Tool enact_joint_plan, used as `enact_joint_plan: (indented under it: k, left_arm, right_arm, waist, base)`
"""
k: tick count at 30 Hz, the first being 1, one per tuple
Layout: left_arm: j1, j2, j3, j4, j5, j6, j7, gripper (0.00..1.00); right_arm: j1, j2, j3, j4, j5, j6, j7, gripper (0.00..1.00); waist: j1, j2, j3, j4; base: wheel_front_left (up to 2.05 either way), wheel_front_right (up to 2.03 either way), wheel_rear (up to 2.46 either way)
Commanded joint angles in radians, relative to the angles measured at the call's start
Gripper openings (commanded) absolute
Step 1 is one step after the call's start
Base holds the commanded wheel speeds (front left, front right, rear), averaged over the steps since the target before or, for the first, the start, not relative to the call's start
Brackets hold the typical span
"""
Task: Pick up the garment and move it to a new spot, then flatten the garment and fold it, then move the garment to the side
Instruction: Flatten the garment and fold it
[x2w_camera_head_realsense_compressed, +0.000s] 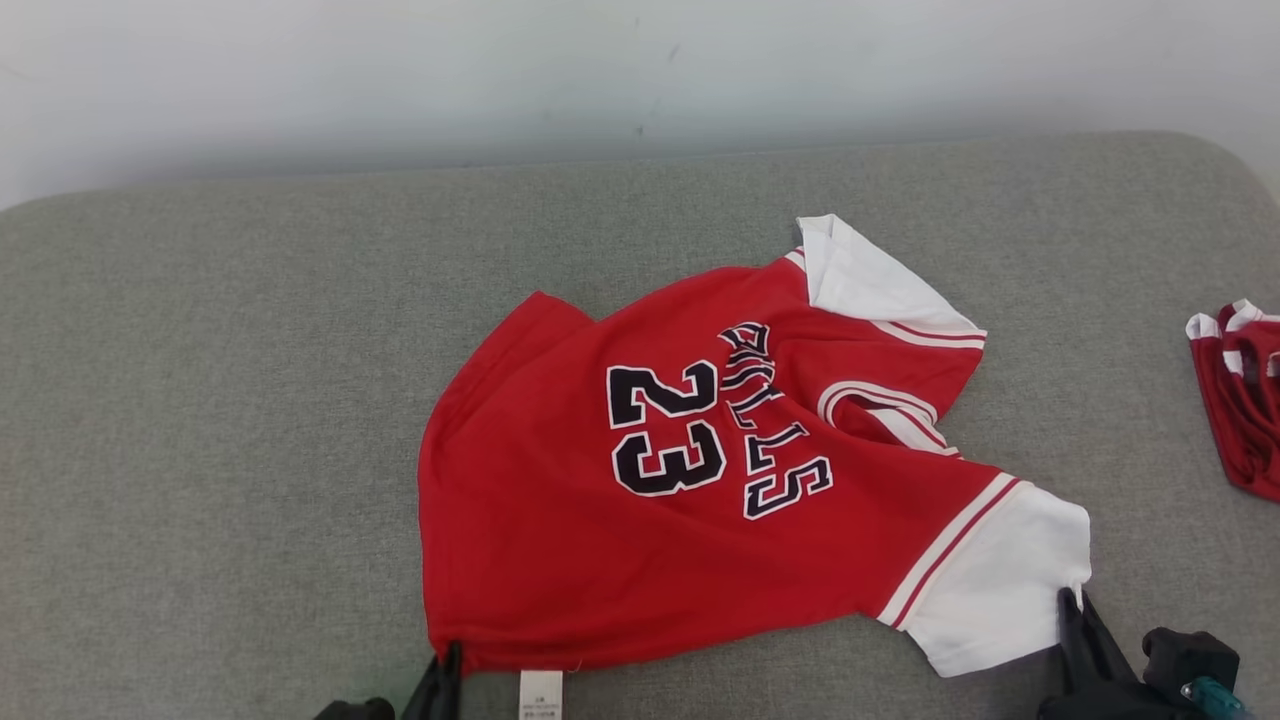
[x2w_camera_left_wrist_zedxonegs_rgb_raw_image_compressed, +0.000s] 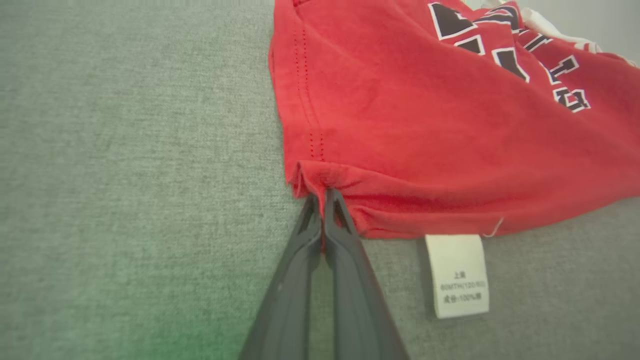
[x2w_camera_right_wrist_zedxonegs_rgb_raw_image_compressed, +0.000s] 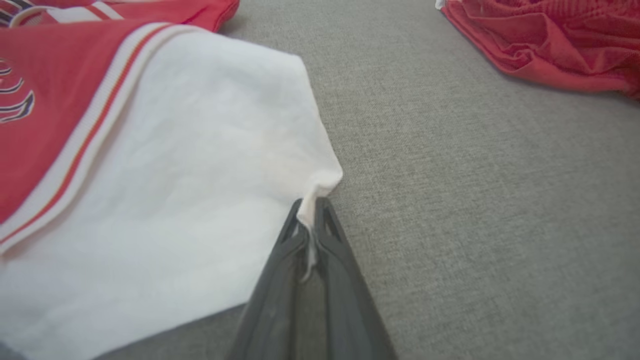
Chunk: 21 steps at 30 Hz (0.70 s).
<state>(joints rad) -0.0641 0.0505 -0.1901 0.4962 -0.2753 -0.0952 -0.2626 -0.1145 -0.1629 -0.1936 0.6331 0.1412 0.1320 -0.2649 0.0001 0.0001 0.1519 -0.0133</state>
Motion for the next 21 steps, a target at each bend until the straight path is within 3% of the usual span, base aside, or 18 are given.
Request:
enact_joint_plan:
  k: [1, 12, 16, 21]
  left_arm:
    - [-0.010, 0.000, 0.009, -0.018, 0.014, 0.002, -0.003, 0.00]
    - [-0.067, 0.009, 0.136, -0.282, 0.136, -0.009, -0.003, 0.00]
    - [-0.151, 0.055, 0.190, -0.348, 0.167, -0.023, -0.003, 0.00]
    - [-0.305, 0.156, 0.201, -0.374, 0.197, -0.033, -0.003, 0.00]
  right_arm:
    - [-0.008, 0.001, 0.015, -0.002, 0.018, -0.003, 0.002, 0.00]
    - [-0.072, 0.005, 0.107, -0.372, 0.155, -0.003, 0.001, 0.00]
    - [-0.158, -0.018, 0.145, -0.474, 0.217, -0.003, 0.001, 0.00]
    - [-0.309, -0.086, 0.187, -0.525, 0.248, -0.003, 0.001, 0.00]
  waist:
    - [-0.0001, -0.0001, 0.001, -0.002]
    - [-0.0001, -0.0001, -0.061, -0.016]
    - [-0.0001, -0.0001, -0.113, -0.023]
    - [-0.0001, -0.0001, -0.161, -0.025]
  base:
    - [0.00, 0.00, 0.00]
    - [0.00, 0.00, 0.00]
    - [0.00, 0.00, 0.00]
    - [0.00, 0.00, 0.00]
